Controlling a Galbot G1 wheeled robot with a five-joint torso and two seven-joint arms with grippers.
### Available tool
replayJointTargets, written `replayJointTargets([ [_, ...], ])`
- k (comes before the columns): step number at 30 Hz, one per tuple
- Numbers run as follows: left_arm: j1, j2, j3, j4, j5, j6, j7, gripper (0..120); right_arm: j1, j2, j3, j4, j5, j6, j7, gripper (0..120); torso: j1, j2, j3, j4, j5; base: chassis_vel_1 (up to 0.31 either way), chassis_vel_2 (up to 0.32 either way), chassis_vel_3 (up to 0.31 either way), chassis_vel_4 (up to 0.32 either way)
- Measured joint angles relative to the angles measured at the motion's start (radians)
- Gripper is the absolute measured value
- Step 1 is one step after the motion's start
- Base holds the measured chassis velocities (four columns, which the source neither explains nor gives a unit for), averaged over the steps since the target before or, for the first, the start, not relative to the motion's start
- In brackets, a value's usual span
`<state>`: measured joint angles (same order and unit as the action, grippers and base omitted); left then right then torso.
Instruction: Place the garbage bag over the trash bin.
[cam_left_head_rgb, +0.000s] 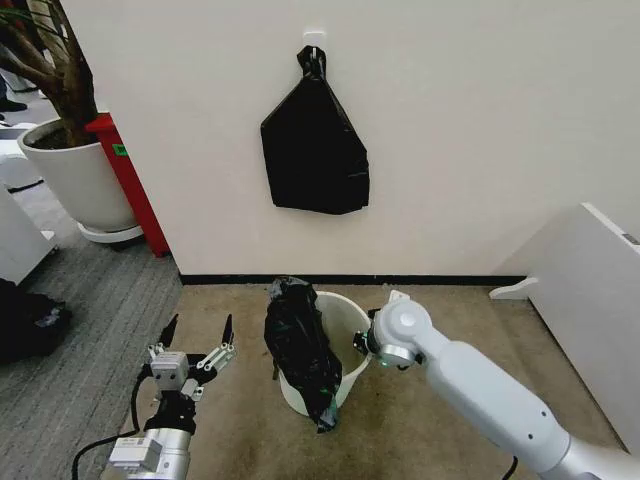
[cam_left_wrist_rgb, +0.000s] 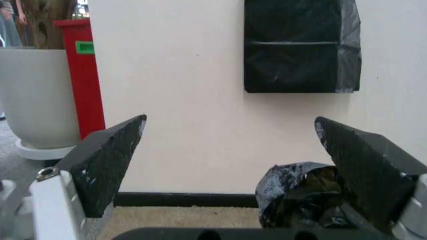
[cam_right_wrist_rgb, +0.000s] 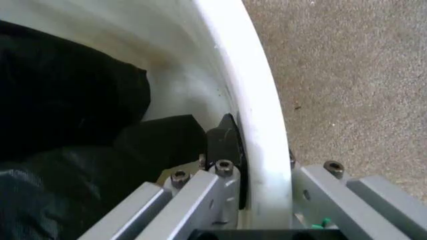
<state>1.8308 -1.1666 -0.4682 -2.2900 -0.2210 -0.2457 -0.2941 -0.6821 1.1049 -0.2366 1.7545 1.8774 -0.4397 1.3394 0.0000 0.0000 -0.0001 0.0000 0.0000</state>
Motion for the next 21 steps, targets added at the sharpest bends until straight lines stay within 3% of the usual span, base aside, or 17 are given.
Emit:
replayJointTargets([
  [21,-0.010,0.002,-0.003,0.010,-0.002,0.000,0.001,100,0.021,0.028,-0.046,-0.028,-0.086,0.057,0.018,0,0.000,0.000,0.000,0.0000,-0.0001,0.000,0.000,0.000,0.000],
])
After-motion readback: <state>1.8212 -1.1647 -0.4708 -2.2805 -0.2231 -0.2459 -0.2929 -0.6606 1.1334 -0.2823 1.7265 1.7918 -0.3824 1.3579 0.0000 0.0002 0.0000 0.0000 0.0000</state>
